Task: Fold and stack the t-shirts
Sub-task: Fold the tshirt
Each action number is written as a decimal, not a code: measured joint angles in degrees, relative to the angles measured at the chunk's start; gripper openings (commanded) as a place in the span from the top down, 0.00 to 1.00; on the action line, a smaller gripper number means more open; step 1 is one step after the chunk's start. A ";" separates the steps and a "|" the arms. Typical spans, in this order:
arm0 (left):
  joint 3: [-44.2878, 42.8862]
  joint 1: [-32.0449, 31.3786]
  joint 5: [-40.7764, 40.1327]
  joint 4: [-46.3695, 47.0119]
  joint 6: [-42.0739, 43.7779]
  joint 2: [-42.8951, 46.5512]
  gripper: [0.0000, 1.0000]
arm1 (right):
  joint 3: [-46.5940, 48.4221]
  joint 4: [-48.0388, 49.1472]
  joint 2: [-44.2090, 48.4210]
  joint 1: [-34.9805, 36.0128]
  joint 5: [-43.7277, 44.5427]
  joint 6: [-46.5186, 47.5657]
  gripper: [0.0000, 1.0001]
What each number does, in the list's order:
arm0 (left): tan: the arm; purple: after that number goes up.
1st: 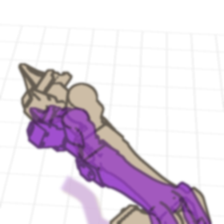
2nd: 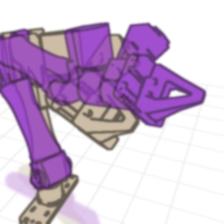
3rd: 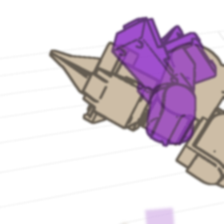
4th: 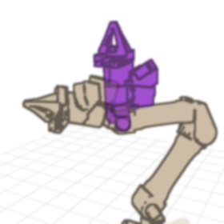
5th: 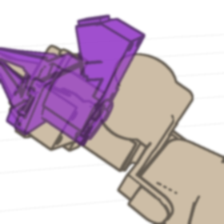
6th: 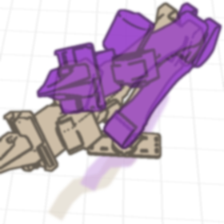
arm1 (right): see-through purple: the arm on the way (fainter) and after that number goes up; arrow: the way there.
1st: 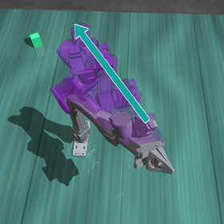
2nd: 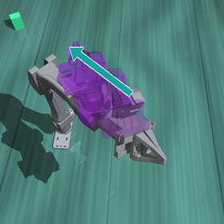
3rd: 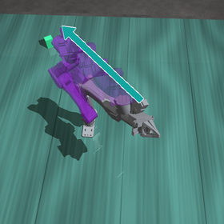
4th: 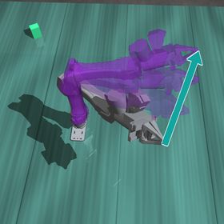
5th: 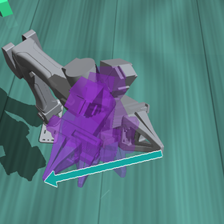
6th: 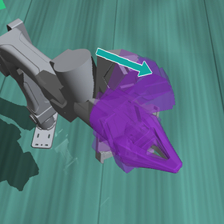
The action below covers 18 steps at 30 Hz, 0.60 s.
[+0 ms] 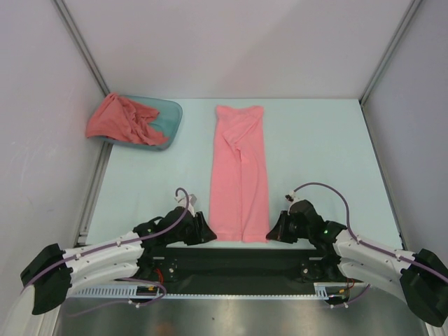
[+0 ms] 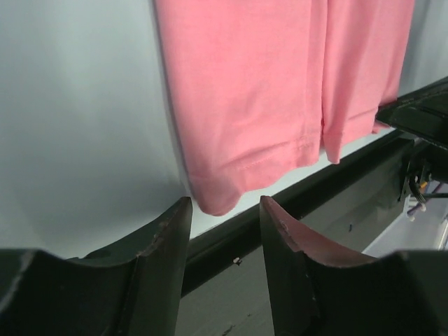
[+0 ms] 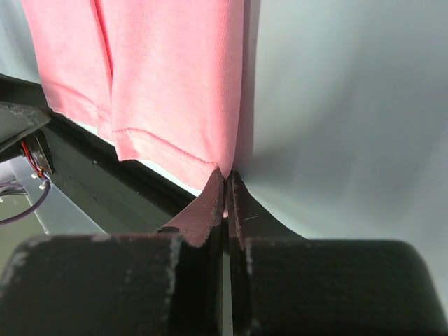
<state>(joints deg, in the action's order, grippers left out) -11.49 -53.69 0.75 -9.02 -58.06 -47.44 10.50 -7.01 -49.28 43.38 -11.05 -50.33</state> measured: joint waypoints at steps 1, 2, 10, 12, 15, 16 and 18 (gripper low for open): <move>0.28 0.04 0.81 1.16 -0.33 -0.42 0.51 | 0.00 0.02 -0.04 -0.02 -0.02 0.00 1.00; 0.39 0.11 1.44 2.01 -0.57 -0.94 0.52 | 0.00 0.02 -0.07 -0.04 -0.09 0.00 1.00; 1.42 0.15 4.04 6.34 -1.64 -5.03 0.99 | 0.00 0.02 -0.09 -0.11 -0.39 0.00 1.00; 1.64 0.15 4.44 7.30 -1.46 -5.20 1.00 | 0.00 -0.42 0.26 -0.11 -0.39 0.00 1.00; 1.81 0.15 4.74 7.89 -1.38 -5.33 1.00 | 0.00 -1.42 0.98 -0.09 -0.35 -0.04 1.00; 1.88 0.15 4.92 7.98 -1.38 -5.29 1.00 | 0.00 -1.95 1.40 -0.09 -0.33 -0.11 1.00; 2.10 0.13 5.11 8.13 -1.38 -5.07 1.00 | -0.07 -3.06 2.47 -0.09 -0.15 -0.28 1.00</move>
<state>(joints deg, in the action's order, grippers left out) -9.39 -53.56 5.87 -0.89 -59.44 -52.51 10.44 -10.07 -46.81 43.29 -11.20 -50.61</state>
